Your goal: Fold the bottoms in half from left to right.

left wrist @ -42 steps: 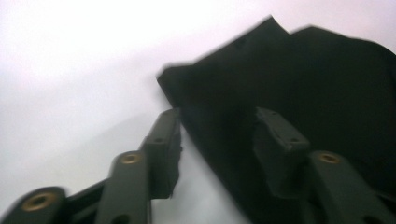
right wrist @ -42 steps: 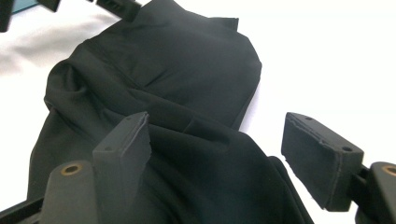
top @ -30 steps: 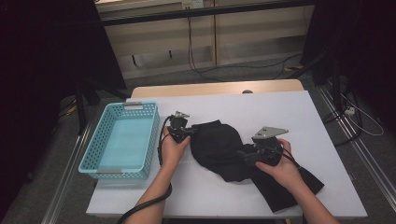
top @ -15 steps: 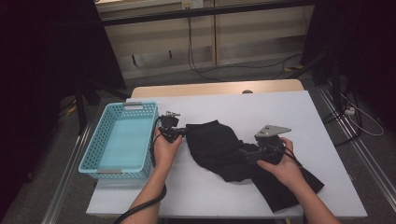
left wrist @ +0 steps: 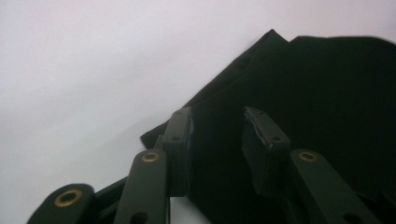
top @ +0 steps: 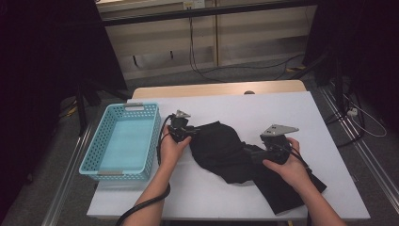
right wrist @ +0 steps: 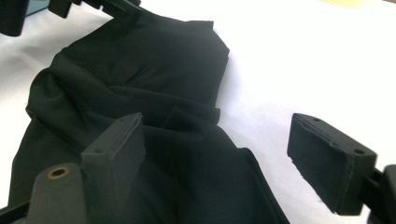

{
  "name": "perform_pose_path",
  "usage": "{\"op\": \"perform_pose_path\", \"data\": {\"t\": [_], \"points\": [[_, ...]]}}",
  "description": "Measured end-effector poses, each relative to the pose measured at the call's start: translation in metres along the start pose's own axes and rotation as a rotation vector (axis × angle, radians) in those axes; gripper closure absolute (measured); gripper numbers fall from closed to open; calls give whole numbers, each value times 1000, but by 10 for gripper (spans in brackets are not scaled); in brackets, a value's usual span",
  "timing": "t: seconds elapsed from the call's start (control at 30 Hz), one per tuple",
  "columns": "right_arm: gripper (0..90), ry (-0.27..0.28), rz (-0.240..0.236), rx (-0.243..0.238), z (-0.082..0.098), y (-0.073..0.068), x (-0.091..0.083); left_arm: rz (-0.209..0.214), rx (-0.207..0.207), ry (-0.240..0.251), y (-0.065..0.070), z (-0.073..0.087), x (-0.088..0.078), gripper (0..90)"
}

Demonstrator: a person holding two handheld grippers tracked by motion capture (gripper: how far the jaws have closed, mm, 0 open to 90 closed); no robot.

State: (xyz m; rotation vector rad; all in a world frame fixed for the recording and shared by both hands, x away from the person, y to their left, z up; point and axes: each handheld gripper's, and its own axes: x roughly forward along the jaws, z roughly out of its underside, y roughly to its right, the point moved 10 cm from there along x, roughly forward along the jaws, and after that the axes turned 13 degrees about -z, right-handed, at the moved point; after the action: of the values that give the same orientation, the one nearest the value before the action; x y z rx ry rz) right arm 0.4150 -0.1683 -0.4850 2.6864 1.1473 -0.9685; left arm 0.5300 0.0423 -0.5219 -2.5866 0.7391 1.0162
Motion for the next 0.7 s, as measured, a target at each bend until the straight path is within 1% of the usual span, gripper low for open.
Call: {"op": "perform_pose_path", "data": {"t": [0.03,0.07,0.1,0.13,0.17,0.2,0.3,0.33,0.47,0.63,0.7], "points": [[180,-2,0,-2,0,0,0,6,-15,-10,3,2,3,678],[180,-2,1,-2,1,1,0,5,-18,-6,4,2,3,701],[180,-1,1,-2,1,1,0,15,-30,-14,5,2,3,761],[180,0,3,0,1,1,-1,20,-29,-24,5,3,2,809],[180,0,2,0,1,2,-1,17,-15,-31,5,3,1,836],[179,0,4,0,1,2,-1,18,6,-43,5,4,0,845],[179,0,6,1,1,3,-2,23,-20,-53,4,3,-1,867],[179,0,7,1,1,3,-2,22,-32,-49,3,3,-2,872],[178,1,4,0,1,2,-2,16,-57,-42,-6,3,-7,882],[176,-3,4,-6,1,1,0,-18,-107,-23,-20,2,-17,892],[176,-6,5,-8,1,0,0,-40,-104,-33,-27,4,-19,892]]}}
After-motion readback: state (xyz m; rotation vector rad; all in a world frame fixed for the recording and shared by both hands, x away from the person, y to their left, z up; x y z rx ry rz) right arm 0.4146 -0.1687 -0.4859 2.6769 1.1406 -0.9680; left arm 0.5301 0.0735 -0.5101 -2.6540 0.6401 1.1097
